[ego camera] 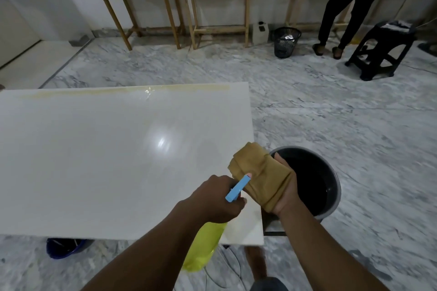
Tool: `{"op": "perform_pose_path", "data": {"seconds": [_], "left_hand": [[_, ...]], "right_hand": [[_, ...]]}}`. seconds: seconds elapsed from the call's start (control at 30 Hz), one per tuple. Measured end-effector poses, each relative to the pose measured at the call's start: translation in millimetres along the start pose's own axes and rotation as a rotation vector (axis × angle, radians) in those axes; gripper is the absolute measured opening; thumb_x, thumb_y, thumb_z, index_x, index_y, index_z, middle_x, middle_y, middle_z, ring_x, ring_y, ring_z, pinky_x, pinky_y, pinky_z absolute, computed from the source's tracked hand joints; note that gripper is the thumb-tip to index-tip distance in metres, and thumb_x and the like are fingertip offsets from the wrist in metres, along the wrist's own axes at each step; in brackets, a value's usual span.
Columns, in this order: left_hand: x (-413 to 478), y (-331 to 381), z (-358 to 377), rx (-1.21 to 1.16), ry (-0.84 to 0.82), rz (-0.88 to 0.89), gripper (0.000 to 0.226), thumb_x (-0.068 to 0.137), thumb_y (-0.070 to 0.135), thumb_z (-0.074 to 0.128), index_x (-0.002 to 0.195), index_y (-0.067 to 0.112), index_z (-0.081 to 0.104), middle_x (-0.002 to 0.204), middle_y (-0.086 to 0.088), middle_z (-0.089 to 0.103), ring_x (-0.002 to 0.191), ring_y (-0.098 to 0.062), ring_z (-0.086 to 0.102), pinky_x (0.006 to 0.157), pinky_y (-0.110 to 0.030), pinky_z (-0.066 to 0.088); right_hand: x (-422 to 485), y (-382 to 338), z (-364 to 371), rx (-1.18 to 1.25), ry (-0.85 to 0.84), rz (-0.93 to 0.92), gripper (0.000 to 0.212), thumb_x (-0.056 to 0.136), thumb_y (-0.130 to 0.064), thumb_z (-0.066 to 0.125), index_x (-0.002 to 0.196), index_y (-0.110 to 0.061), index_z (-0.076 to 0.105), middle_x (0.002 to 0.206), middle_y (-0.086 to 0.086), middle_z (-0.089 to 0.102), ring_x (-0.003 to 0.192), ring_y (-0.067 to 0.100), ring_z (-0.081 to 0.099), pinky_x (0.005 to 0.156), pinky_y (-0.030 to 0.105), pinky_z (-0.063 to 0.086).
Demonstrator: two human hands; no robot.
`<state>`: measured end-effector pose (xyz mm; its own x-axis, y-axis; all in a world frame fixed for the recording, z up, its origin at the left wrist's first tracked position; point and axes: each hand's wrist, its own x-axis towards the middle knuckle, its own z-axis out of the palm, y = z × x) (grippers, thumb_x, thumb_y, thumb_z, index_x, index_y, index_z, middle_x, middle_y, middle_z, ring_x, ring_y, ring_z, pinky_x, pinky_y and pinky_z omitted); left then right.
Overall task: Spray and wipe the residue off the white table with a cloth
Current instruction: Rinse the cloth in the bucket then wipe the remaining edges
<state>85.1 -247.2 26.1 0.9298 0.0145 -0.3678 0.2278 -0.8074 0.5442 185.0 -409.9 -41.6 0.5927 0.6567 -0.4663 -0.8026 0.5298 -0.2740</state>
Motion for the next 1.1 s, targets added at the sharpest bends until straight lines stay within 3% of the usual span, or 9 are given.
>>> {"op": "perform_pose_path", "data": {"seconds": [0.07, 0.2, 0.33, 0.47, 0.6, 0.73, 0.83, 0.93, 1.1], "left_hand": [[33.0, -0.7, -10.8, 0.031, 0.048, -0.057, 0.036, 0.089, 0.042, 0.064, 0.064, 0.028, 0.043, 0.064, 0.008, 0.052, 0.059, -0.015, 0.052, 0.060, -0.031, 0.043], [96.0, 1.5, -45.0, 0.018, 0.090, -0.079, 0.030, 0.089, 0.048, 0.065, 0.074, 0.025, 0.054, 0.076, 0.002, 0.063, 0.069, -0.019, 0.060, 0.066, -0.037, 0.052], [154.9, -3.3, -79.5, -0.055, 0.175, -0.116, 0.029, 0.092, 0.044, 0.067, 0.086, 0.017, 0.062, 0.080, -0.001, 0.068, 0.074, -0.021, 0.065, 0.069, -0.036, 0.054], [209.1, -7.3, -103.3, -0.085, 0.263, -0.137, 0.028, 0.094, 0.042, 0.066, 0.084, 0.017, 0.060, 0.076, 0.000, 0.068, 0.069, -0.019, 0.065, 0.060, -0.024, 0.045], [255.3, -8.5, -120.9, -0.070, 0.275, -0.118, 0.027, 0.093, 0.043, 0.066, 0.086, 0.018, 0.060, 0.075, 0.000, 0.067, 0.069, -0.022, 0.066, 0.066, -0.035, 0.054], [286.8, -16.9, -134.3, -0.090, 0.342, -0.092, 0.025, 0.093, 0.044, 0.067, 0.084, 0.021, 0.059, 0.074, 0.002, 0.065, 0.067, -0.018, 0.064, 0.062, -0.026, 0.050], [302.2, -29.7, -139.9, -0.124, 0.369, -0.098, 0.024, 0.093, 0.048, 0.066, 0.087, 0.026, 0.060, 0.079, 0.006, 0.068, 0.069, -0.017, 0.068, 0.064, -0.023, 0.054], [311.5, -44.4, -138.1, -0.182, 0.364, -0.136, 0.023, 0.093, 0.049, 0.067, 0.091, 0.026, 0.061, 0.082, 0.008, 0.069, 0.069, -0.019, 0.072, 0.067, -0.025, 0.060], [312.3, -47.6, -121.8, -0.182, 0.307, -0.156, 0.023, 0.093, 0.049, 0.065, 0.093, 0.027, 0.059, 0.082, 0.012, 0.066, 0.073, -0.014, 0.066, 0.062, -0.007, 0.044]], "right_hand": [[29.6, -24.8, 8.3, 0.014, 0.018, 0.016, 0.061, 0.093, -0.050, 0.047, 0.130, -0.002, 0.060, 0.127, 0.022, 0.065, 0.102, 0.037, 0.071, 0.077, 0.050, 0.061], [104.5, -77.5, 20.6, -0.131, 0.039, 0.021, 0.022, 0.090, -0.032, 0.055, 0.098, -0.014, 0.063, 0.101, 0.009, 0.061, 0.090, 0.026, 0.062, 0.084, 0.039, 0.053], [193.2, -142.4, 22.0, -0.497, 0.385, 0.009, 0.034, 0.089, -0.035, 0.062, 0.112, -0.012, 0.071, 0.114, 0.013, 0.072, 0.103, 0.027, 0.070, 0.098, 0.045, 0.053], [266.9, -189.8, 58.9, -0.802, 0.556, -0.197, 0.022, 0.094, -0.021, 0.046, 0.101, -0.011, 0.064, 0.093, 0.008, 0.068, 0.089, 0.026, 0.065, 0.086, 0.039, 0.052], [346.0, -210.5, 70.2, -1.113, 0.621, -0.411, 0.039, 0.098, -0.037, 0.040, 0.131, -0.024, 0.054, 0.125, 0.007, 0.063, 0.108, 0.028, 0.060, 0.092, 0.037, 0.047], [417.3, -215.4, 59.6, -1.234, 0.589, -0.534, 0.045, 0.104, -0.027, 0.038, 0.149, -0.025, 0.039, 0.144, 0.006, 0.053, 0.128, 0.030, 0.051, 0.100, 0.036, 0.040], [467.5, -214.6, 50.4, -1.380, 0.548, -0.506, 0.055, 0.100, -0.043, 0.040, 0.153, -0.029, 0.031, 0.158, 0.002, 0.036, 0.141, 0.027, 0.039, 0.114, 0.044, 0.034], [489.0, -210.4, 45.2, -1.615, 0.524, -0.419, 0.056, 0.098, -0.056, 0.033, 0.150, -0.037, 0.026, 0.161, -0.001, 0.023, 0.140, 0.030, 0.037, 0.108, 0.049, 0.034], [484.2, -197.7, 30.9, -1.802, 0.571, -0.483, 0.054, 0.104, -0.035, 0.027, 0.156, -0.038, 0.014, 0.165, 0.005, 0.014, 0.133, 0.038, 0.046, 0.104, 0.048, 0.040]]}}
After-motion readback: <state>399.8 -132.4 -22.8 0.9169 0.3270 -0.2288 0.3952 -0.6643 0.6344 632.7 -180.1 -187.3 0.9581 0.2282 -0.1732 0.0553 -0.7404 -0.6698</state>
